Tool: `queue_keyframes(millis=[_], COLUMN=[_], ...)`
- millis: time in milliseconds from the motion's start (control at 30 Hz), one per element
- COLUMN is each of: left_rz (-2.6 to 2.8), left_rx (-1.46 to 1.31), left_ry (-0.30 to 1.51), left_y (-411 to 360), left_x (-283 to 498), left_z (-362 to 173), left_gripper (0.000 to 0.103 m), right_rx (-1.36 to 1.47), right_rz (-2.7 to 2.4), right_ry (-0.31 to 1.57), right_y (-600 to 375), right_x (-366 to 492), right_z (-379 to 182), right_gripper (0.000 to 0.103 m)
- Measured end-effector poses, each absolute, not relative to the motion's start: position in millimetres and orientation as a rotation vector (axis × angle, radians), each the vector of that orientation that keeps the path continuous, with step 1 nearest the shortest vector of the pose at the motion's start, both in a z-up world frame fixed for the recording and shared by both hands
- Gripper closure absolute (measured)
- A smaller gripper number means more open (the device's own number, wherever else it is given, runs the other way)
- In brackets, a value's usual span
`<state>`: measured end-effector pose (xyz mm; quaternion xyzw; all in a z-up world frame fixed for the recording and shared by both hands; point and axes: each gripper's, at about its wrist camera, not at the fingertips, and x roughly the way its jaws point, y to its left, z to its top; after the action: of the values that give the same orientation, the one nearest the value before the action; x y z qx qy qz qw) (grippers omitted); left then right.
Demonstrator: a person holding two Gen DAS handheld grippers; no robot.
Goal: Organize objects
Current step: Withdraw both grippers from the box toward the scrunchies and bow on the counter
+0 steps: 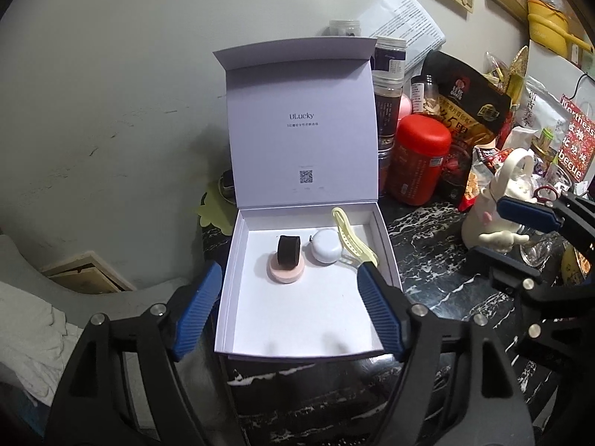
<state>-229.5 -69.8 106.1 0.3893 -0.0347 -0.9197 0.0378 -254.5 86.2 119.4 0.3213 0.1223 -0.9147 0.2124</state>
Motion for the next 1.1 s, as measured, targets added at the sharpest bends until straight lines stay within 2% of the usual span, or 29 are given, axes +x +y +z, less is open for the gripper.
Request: queue_keyframes(millis=[500, 1100], left_rz=[-2.827, -2.867], left_rx=[1.192, 1.265], left_ry=[-0.089, -0.139], left_y=[-51.9, -17.1], left_x=[-174.2, -115.5], left_z=[108.3, 79.7], left_gripper=[0.028, 0.028], right_rx=[0.882, 0.910], right_rz=[-2.550, -2.570], right_ry=[0.309, 0.295], right_y=[102.6, 124.0], right_x=[-201.0, -147.5], right_z=[125.8, 104.9], right_gripper=[0.044, 0.040])
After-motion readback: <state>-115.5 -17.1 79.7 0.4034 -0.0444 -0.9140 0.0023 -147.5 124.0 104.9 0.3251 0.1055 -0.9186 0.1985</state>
